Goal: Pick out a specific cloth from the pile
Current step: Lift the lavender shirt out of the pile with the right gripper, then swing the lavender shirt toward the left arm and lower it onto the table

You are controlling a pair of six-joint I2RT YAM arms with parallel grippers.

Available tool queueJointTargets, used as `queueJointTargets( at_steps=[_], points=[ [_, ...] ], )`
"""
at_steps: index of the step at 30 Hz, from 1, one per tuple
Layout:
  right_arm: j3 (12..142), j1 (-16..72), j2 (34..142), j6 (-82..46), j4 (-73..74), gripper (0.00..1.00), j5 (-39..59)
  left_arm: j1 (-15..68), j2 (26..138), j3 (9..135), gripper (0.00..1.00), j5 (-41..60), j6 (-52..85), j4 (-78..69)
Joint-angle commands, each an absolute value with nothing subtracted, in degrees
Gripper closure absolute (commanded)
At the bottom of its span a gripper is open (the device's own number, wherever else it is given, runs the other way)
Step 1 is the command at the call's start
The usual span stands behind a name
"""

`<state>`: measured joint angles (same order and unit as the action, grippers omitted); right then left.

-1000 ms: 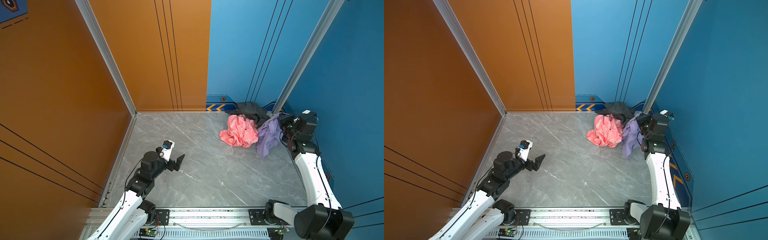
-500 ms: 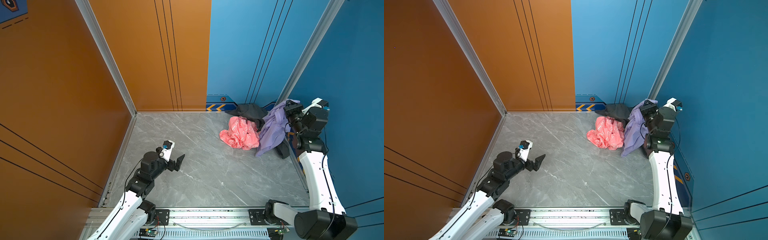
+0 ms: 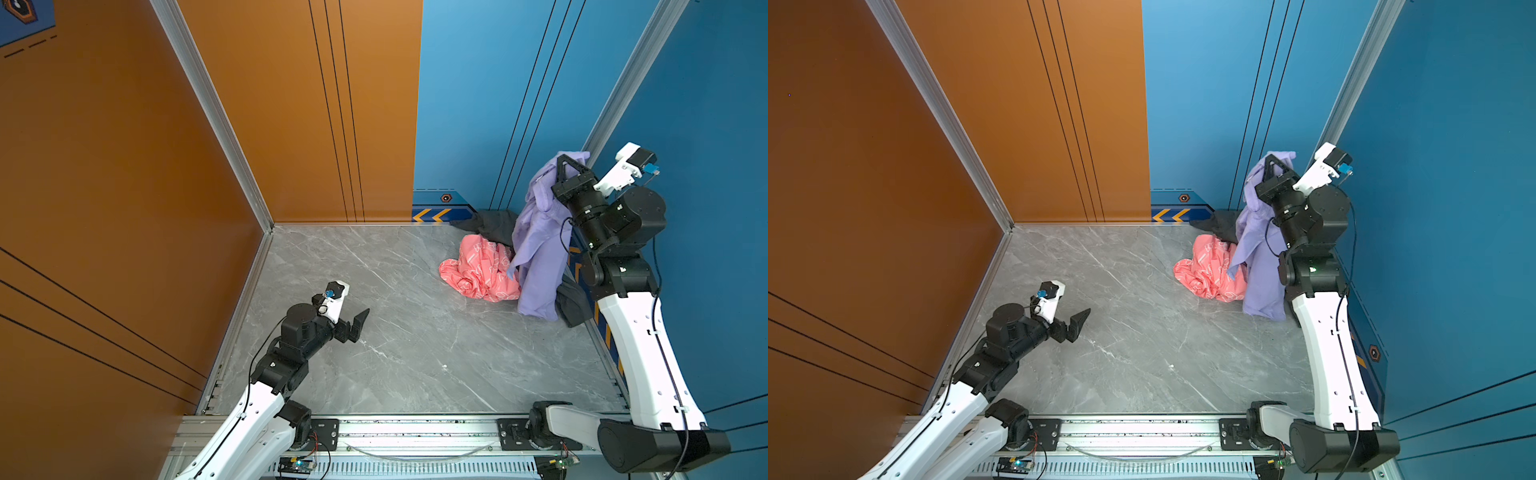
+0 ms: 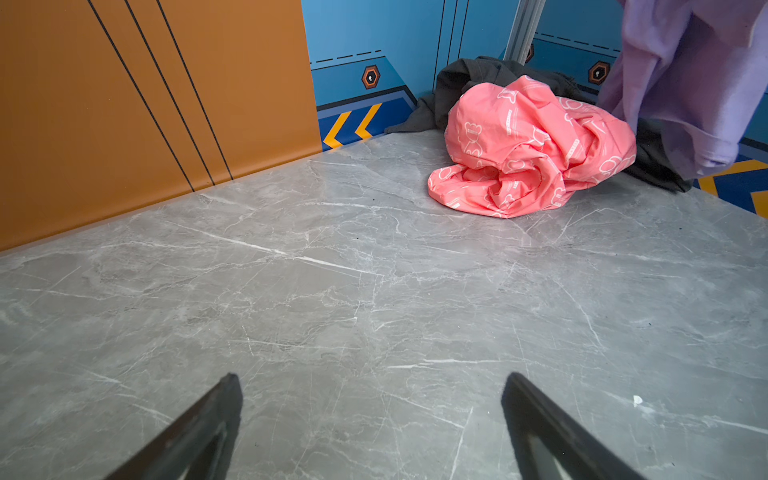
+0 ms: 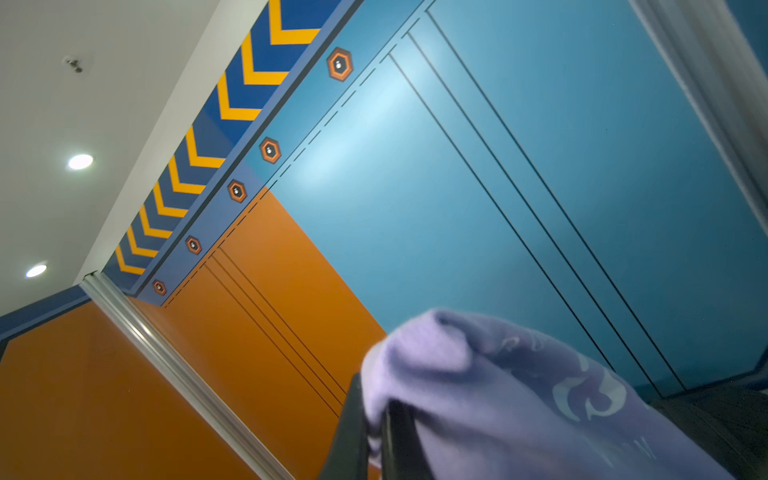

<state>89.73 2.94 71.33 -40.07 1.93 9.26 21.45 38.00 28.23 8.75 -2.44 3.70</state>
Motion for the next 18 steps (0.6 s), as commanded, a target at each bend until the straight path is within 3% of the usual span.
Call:
queueJointTargets(
  at_steps=[1,18],
  points=[
    [95.44,7.01,72.88,-32.77,1.76,1.0,11.05,21.97,37.37,27.6,0.02,7.57,-3.65,4.14],
    [120.53,29.39,94.25,-29.3,-9.72,1.0,16.3,22.14,36.19,27.33,0.02,6.64,-3.97,4.14]
  ],
)
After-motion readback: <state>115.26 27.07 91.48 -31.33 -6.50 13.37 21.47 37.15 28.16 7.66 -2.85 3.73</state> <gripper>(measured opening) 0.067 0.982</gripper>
